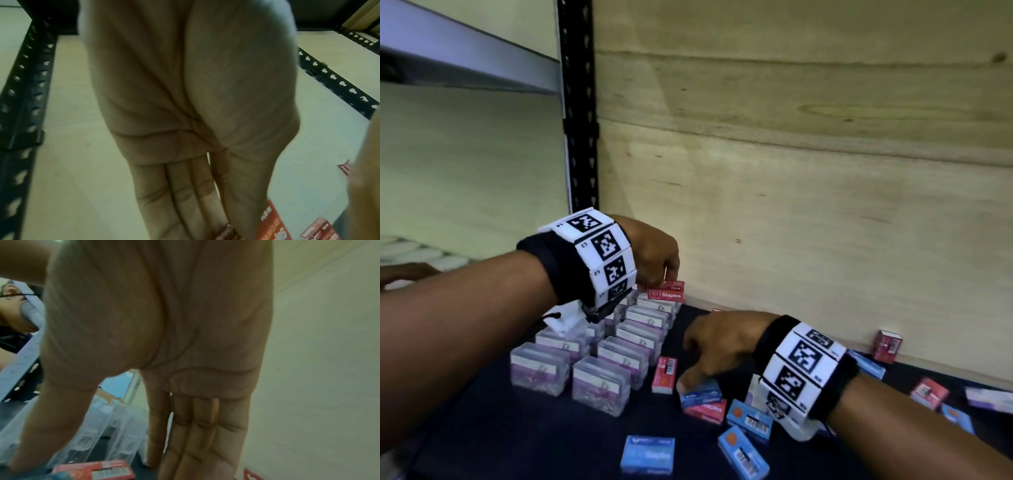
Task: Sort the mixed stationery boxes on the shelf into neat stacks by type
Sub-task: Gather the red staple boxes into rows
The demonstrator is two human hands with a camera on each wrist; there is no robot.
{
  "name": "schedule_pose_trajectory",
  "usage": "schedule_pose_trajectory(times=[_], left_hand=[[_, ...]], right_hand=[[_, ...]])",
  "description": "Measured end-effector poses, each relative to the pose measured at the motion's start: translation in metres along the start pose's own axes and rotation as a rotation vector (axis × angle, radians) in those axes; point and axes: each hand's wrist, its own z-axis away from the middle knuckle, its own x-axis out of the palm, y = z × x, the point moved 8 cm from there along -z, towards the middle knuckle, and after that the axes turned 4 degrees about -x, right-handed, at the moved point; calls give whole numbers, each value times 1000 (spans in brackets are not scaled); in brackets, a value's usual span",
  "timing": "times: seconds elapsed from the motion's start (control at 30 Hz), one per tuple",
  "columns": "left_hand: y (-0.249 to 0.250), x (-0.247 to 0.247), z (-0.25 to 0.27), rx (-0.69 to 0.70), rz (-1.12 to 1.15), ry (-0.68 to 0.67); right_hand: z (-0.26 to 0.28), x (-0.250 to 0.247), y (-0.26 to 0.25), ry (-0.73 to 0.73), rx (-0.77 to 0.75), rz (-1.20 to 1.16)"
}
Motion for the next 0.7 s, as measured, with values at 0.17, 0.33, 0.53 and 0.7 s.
schedule_pose_trajectory(times=[0.17, 0.33, 0.53, 0.7], left_hand=[[-14, 5, 13, 9, 28, -1], [-19, 8, 21, -5, 6, 30], [-20, 13, 21, 3, -15, 6], [-9, 17, 11, 17, -19, -17]], right_hand=[[-16, 9, -15, -49, 20, -7], [-27, 12, -21, -57, 39, 9], [-26, -1, -11, 25, 82, 24], [-8, -13, 30, 44, 194, -7]])
